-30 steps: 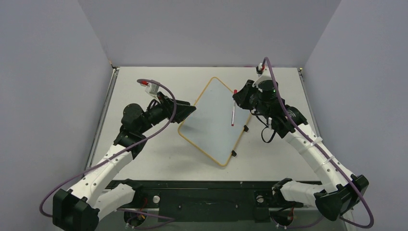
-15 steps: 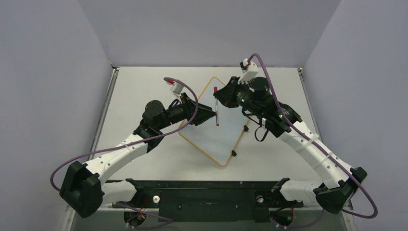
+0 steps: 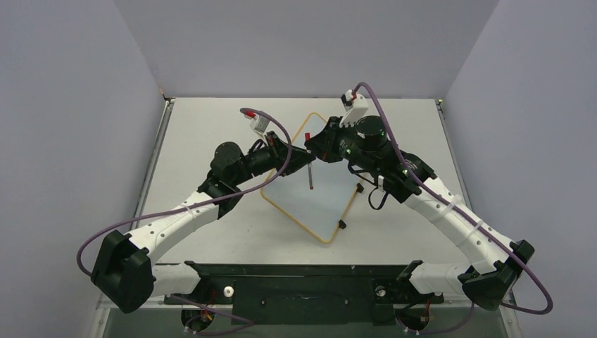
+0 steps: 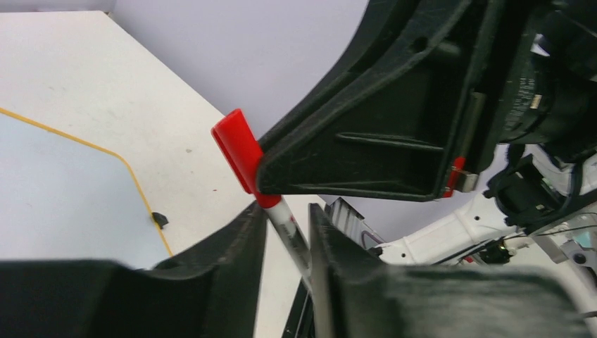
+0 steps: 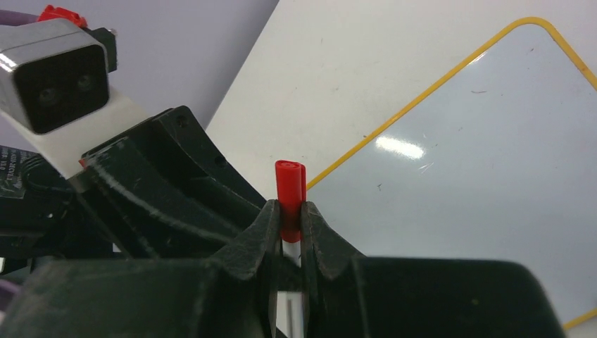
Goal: Write a sentence on the whiteboard
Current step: Pass from the right arm to the left, then pass from the left arm to the right
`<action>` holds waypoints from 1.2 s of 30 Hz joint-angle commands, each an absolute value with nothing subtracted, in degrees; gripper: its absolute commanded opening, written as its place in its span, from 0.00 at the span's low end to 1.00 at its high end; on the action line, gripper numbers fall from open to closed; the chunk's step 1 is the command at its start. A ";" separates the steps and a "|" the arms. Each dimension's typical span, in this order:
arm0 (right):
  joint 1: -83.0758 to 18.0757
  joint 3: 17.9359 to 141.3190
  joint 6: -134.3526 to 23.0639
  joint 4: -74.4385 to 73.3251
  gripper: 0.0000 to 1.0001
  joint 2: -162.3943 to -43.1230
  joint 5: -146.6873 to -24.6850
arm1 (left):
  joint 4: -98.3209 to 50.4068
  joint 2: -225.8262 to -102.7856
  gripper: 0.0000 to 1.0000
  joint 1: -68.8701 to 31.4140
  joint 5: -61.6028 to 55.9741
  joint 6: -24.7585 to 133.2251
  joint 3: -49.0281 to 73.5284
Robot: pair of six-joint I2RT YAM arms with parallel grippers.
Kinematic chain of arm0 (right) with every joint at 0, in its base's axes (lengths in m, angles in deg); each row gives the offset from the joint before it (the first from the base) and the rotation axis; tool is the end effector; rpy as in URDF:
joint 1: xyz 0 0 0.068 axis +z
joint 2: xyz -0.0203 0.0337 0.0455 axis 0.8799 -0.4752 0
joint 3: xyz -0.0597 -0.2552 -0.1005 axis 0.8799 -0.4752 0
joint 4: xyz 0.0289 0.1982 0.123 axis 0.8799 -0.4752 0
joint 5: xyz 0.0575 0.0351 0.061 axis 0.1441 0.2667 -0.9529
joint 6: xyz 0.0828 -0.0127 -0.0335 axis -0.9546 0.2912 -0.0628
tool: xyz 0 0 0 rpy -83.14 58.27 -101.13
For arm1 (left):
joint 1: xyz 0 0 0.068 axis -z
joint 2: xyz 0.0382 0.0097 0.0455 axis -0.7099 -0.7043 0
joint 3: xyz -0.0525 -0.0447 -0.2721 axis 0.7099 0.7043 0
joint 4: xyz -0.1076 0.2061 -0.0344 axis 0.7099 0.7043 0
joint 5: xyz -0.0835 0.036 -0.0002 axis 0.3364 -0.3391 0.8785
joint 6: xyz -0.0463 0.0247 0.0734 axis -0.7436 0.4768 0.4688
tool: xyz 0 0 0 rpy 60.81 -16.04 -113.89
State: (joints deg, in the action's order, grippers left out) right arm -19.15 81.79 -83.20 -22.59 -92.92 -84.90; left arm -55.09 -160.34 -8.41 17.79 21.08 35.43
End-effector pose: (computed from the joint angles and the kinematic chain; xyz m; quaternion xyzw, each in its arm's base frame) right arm 0.2066 0.2021 0.4130 -0.0923 0.7931 0.4104 0.4405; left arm 0.2157 -0.2100 0.3713 0.1490 0.6292 -0.6076 0.4613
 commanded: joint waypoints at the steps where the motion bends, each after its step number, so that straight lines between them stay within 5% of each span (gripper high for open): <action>1: -18.43 84.40 -83.95 -19.36 0.00 -93.14 -86.16 | -57.31 -160.94 0.03 -8.10 15.96 21.70 32.53; 5: -18.43 83.61 -84.11 -18.21 0.02 -92.83 -86.79 | -57.46 -160.48 0.00 -8.05 14.25 20.79 32.71; 6: -18.44 83.57 -83.64 -18.10 0.10 -92.68 -86.64 | -57.63 -160.33 0.00 -8.05 13.89 20.54 32.84; 7: -18.41 83.24 -83.29 -18.08 0.32 -92.18 -85.86 | -57.71 -159.91 0.00 -8.05 12.83 19.75 32.92; 9: -18.42 81.83 -81.97 -17.68 0.59 -90.39 -84.49 | -58.48 -158.85 0.00 -8.05 10.42 17.91 33.38; 11: -18.65 79.28 -80.35 -16.70 0.68 -87.34 -82.78 | -60.29 -157.34 0.00 -8.05 6.75 14.90 35.05; 16: -21.42 70.85 -79.98 -9.74 0.69 -79.23 -86.29 | -72.69 -153.77 0.00 -8.12 -6.25 3.03 41.86; 23: -22.67 62.59 -82.17 2.31 0.65 -75.76 -96.98 | -82.71 -156.16 0.00 -7.64 -10.33 -7.53 43.92; 36: -22.15 65.26 -84.55 6.88 0.41 -82.86 -103.87 | -86.43 -158.65 0.00 -4.68 -13.66 -9.40 44.18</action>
State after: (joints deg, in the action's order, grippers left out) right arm -22.54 62.78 -83.68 1.78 -81.86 -100.90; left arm -81.03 -159.01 -5.70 -11.37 -9.06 44.13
